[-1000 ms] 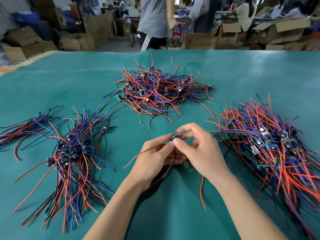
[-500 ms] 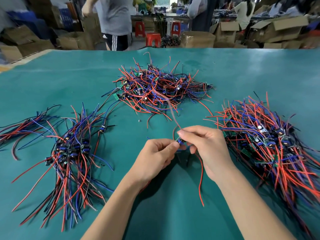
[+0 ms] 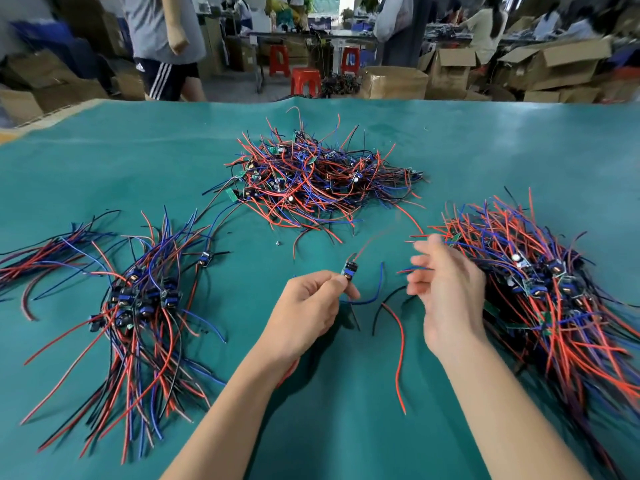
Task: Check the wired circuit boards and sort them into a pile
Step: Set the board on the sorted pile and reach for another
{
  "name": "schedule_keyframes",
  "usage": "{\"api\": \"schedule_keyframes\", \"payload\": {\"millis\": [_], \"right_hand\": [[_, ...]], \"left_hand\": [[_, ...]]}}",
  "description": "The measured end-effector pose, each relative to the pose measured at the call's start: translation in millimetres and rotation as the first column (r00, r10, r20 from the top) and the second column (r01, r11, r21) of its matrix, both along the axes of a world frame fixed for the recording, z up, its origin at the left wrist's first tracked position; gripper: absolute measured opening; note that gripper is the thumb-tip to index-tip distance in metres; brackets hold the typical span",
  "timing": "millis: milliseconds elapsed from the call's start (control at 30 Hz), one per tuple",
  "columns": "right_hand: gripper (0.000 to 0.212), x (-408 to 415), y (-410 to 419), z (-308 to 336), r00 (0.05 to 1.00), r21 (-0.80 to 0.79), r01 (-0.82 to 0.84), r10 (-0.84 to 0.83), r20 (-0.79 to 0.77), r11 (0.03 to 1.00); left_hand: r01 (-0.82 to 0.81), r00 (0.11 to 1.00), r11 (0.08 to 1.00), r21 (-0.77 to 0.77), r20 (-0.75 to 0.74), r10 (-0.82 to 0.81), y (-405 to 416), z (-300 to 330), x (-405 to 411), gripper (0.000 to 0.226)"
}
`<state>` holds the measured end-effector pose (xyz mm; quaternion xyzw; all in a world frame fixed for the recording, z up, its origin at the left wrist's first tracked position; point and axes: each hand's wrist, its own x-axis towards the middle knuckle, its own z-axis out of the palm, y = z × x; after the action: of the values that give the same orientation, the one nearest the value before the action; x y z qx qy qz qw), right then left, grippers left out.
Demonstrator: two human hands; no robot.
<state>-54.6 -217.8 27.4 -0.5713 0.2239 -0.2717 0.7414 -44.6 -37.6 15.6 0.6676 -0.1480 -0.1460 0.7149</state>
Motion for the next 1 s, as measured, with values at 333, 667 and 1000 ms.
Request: {"api": "schedule_keyframes", "payload": {"millis": [333, 667, 1000], "right_hand": [[0.012, -10, 23, -2, 0.918, -0.371, -0.369, 0.397, -0.001, 0.852], [0.016, -27, -30, 57, 0.97, -0.378, 0.11, -0.016, 0.243, 0.919], [0.01, -50, -169, 136, 0.829, -0.818, -0.424, -0.197, -0.524, 0.388]], "left_hand": [[0.144, 0.99, 0.989, 0.021, 0.0, -0.144, 3, 1, -1, 0.029], [0.231, 0.972, 0.968, 0.097, 0.012, -0.233, 3, 7, -4, 0.031], [0.099, 0.992, 0.995, -0.02, -0.08, -0.1, 0, 5, -2, 0.024]]}}
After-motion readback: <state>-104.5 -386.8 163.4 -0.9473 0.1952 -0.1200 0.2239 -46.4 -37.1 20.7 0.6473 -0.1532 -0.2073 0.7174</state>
